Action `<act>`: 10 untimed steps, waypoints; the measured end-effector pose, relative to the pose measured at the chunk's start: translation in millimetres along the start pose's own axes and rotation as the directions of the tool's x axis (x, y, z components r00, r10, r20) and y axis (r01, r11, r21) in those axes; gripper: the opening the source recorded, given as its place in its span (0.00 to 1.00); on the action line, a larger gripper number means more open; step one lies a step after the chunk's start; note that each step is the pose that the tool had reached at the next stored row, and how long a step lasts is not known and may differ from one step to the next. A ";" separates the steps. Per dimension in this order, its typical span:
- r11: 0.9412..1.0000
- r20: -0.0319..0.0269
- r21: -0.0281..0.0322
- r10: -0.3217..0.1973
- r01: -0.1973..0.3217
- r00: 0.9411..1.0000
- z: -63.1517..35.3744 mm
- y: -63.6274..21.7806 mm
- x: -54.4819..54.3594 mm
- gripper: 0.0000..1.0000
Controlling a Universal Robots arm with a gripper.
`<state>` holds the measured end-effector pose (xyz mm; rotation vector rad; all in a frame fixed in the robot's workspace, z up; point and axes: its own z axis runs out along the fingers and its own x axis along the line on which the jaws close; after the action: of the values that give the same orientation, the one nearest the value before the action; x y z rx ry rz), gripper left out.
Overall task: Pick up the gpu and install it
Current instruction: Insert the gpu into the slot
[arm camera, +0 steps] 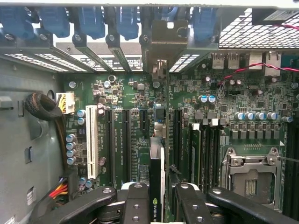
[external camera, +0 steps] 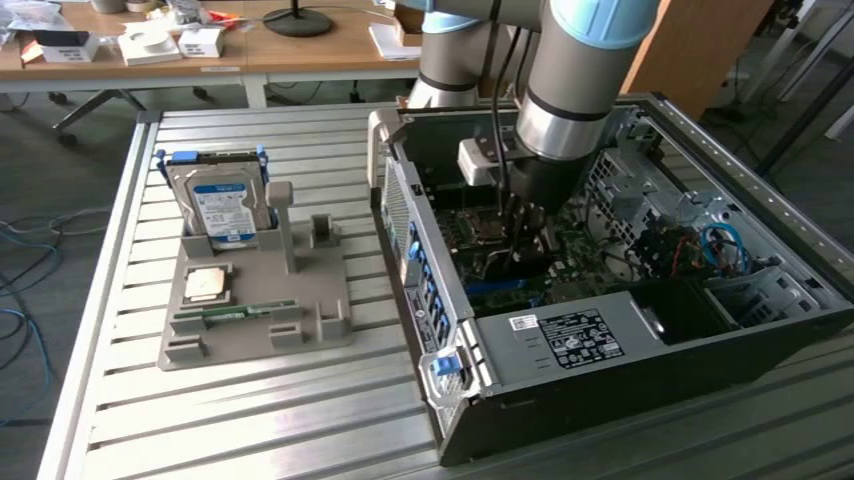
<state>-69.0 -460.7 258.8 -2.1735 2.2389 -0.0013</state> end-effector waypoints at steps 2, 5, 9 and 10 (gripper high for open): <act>1.000 0.000 0.000 0.000 0.000 1.000 0.7 0.0 0.0 0.26; 1.000 0.000 0.000 0.000 0.000 1.000 1.4 0.1 0.0 0.26; 1.000 0.000 0.000 0.000 0.000 1.000 1.6 0.0 0.0 0.26; 1.000 0.000 0.000 0.000 0.000 1.000 2.0 0.0 0.0 0.26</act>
<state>-69.1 -460.7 256.7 -2.1732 2.2386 -0.0010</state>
